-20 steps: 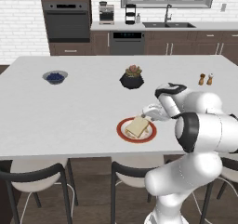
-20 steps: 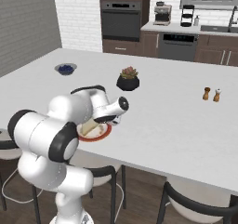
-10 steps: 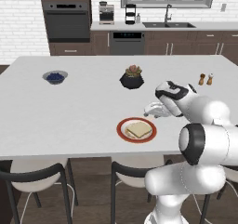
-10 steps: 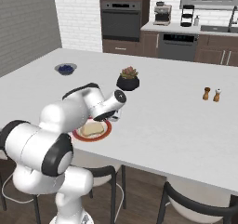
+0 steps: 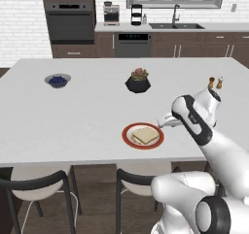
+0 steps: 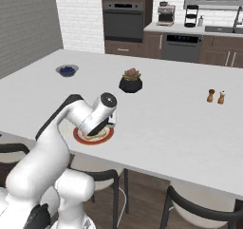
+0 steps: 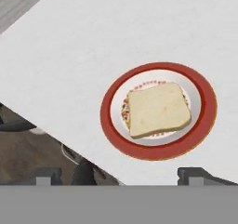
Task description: Start the toaster. Once the lever pops up, take the bread to the plate on the dining counter.
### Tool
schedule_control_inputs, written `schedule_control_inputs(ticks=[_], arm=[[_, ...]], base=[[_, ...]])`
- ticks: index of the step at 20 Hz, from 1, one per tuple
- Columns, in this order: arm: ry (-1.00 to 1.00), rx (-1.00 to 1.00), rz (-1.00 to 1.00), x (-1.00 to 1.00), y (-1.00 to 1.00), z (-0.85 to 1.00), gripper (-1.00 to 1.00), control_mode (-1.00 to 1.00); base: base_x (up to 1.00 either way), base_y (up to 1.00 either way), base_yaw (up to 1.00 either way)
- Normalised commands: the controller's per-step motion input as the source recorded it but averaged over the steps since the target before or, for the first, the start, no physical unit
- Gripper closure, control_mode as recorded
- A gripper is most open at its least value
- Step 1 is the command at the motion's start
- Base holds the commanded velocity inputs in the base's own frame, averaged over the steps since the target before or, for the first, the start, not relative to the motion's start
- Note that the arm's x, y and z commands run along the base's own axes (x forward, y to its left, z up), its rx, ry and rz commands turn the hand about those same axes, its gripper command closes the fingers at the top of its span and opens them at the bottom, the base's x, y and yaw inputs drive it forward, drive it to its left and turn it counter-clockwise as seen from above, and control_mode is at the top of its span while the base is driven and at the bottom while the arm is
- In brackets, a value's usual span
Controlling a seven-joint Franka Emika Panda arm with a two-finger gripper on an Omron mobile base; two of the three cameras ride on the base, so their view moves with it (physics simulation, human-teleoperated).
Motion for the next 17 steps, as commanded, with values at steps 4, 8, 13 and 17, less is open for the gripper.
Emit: schedule_control_inputs(ticks=[4,8,13,17], arm=[[-0.03,-0.11,-0.07,-0.92,0.00,0.60,-1.00,-1.00],[0.00,-0.07,-0.11,-0.90,0.00,0.55,-1.00,-1.00],[-0.07,-0.04,-0.11,-1.00,0.00,0.45,-1.00,-1.00],[-0.12,-0.07,-0.09,-0.98,0.01,0.59,-1.00,-1.00]], base=[[0.00,0.00,0.00],[0.00,0.00,0.00],[0.00,0.00,0.00],[0.00,0.00,0.00]])
